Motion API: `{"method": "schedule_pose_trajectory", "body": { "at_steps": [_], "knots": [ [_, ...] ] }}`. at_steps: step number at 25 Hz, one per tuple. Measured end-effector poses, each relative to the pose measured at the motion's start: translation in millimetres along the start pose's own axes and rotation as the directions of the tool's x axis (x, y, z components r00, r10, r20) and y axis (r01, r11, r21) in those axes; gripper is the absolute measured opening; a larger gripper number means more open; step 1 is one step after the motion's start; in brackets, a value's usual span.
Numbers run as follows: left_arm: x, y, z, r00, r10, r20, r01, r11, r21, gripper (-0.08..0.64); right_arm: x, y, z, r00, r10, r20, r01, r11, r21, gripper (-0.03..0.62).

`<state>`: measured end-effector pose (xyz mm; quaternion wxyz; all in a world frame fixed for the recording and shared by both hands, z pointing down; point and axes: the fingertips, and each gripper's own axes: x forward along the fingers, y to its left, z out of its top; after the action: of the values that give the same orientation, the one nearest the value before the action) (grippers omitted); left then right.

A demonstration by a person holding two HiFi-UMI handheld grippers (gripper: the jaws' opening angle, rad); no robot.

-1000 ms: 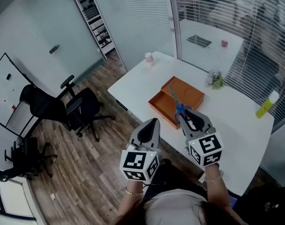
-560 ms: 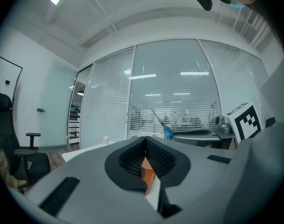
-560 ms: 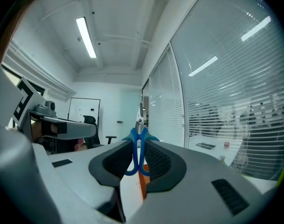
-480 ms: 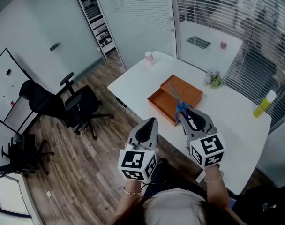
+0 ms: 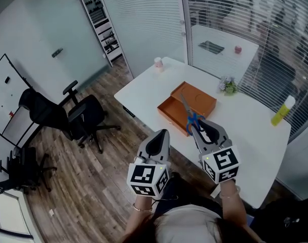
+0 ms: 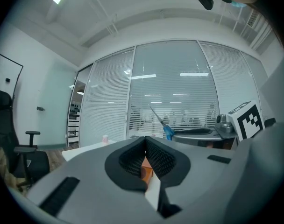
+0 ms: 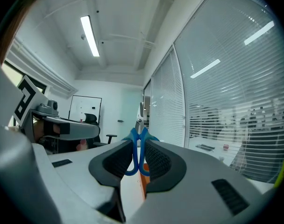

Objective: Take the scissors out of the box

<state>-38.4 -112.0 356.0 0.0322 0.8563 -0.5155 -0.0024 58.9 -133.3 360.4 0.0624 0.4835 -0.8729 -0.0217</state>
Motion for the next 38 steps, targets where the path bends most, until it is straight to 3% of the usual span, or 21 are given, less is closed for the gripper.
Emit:
{"method": "schedule_pose_trajectory", "body": {
  "at_steps": [38],
  "knots": [
    [13,-13,-10,0.999,-0.046,-0.006,0.046,0.999,-0.015,0.018,-8,-7,-11,0.999,-0.004,-0.034,0.003,1.0,-0.013,0.112]
  ]
}}
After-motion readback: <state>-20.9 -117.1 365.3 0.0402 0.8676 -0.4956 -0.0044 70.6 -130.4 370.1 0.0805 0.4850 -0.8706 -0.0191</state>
